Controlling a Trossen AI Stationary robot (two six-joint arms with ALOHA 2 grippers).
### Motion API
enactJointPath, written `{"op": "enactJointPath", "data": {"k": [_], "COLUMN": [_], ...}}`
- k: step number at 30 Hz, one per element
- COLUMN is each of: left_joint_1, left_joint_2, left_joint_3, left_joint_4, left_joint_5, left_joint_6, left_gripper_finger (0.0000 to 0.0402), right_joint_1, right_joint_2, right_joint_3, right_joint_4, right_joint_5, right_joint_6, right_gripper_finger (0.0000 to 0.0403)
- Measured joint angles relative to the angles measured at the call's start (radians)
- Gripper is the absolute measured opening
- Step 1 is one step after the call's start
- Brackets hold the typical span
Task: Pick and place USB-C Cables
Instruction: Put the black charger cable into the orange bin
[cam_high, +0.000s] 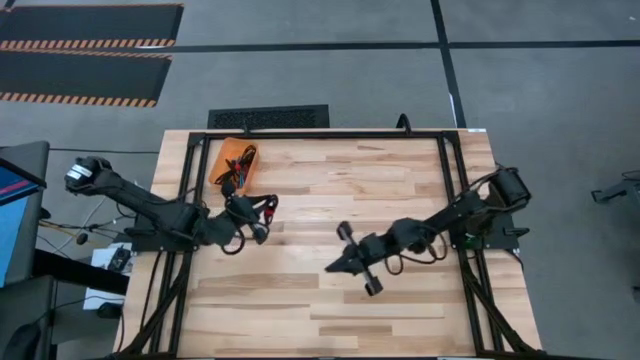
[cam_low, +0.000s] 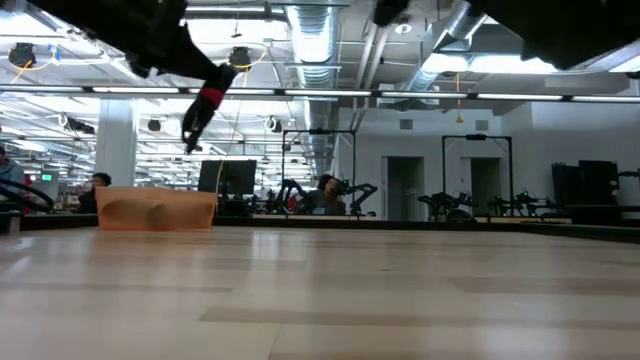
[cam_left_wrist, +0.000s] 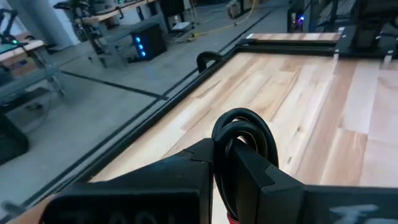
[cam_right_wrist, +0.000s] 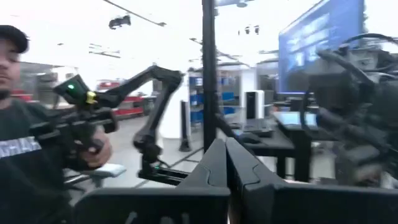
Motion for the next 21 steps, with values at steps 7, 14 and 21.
{"op": "enactJointPath", "data": {"k": [7,14,21], "left_joint_1": [0.172,0.385,0.692], "left_joint_2": [0.000,-0.002,-0.002], "left_joint_3": [-0.048,-0.097,-0.140], "left_joint_4": [0.342,0.585,0.588], "left_joint_5": [0.226,0.379,0.496], "left_joint_6": [0.241,0.390,0.432], "left_gripper_finger": [0.0012,0.0012,0.0012], "right_joint_1": [0.045,0.100,0.124], "right_joint_2": [-0.017,-0.034,-0.053], "right_joint_3": [-0.082,-0.121,-0.244], "right_joint_4": [0.040,0.007,0.149], "right_joint_5": [0.111,0.278,0.363], "right_joint_6": [-0.064,-0.148,-0.166], "right_gripper_finger": [0.0007,0.0021,0.0014]}}
